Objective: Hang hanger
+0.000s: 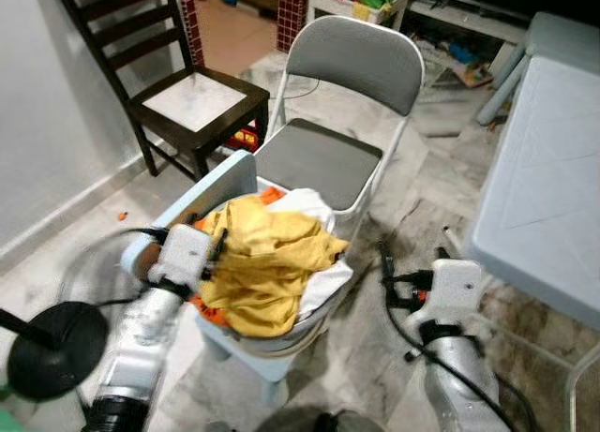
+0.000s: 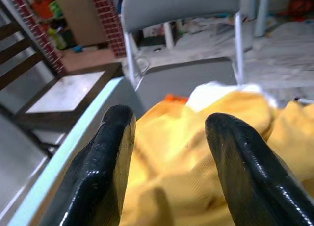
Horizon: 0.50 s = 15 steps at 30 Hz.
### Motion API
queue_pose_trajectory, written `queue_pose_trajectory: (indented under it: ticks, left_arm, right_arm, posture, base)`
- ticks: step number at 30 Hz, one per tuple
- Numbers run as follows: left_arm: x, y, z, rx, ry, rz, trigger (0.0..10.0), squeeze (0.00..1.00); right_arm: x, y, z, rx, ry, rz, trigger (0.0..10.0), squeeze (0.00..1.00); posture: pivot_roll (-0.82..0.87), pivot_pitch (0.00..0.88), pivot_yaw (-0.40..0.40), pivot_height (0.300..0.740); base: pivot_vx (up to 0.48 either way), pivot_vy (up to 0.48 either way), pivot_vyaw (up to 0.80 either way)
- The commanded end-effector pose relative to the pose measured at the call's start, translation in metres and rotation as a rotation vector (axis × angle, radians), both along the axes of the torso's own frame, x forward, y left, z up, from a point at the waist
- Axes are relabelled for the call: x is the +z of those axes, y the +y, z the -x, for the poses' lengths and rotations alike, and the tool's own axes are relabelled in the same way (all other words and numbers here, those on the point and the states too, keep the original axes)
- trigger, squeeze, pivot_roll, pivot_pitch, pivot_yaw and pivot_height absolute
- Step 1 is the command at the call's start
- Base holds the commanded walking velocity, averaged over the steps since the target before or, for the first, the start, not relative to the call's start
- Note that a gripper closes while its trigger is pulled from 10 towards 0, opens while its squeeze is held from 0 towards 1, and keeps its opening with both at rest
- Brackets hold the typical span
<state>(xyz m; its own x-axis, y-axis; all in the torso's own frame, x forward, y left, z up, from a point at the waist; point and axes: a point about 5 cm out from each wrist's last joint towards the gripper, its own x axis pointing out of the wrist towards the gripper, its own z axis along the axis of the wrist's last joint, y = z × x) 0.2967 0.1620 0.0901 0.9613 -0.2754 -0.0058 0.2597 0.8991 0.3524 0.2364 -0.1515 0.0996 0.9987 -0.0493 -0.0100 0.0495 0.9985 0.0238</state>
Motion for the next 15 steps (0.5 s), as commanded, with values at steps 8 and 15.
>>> queue_pose_trajectory:
  ticks: [8,15]
  left_arm:
    - [-0.009,0.007,0.0,0.042,0.06,-0.028,10.0,0.0]
    - [-0.02,0.018,0.002,0.112,0.135,-0.007,10.0,0.0]
  right_arm:
    - [-0.003,0.003,0.001,0.013,0.017,-0.005,10.0,0.0]
    - [-0.004,0.004,0.001,0.02,0.023,0.001,10.0,0.0]
  posture:
    - [0.13,0.164,-0.086,0.74]
    - [0.14,0.165,-0.091,0.74]
  base:
    - [0.0,0.0,0.0]
    - [0.0,0.0,0.0]
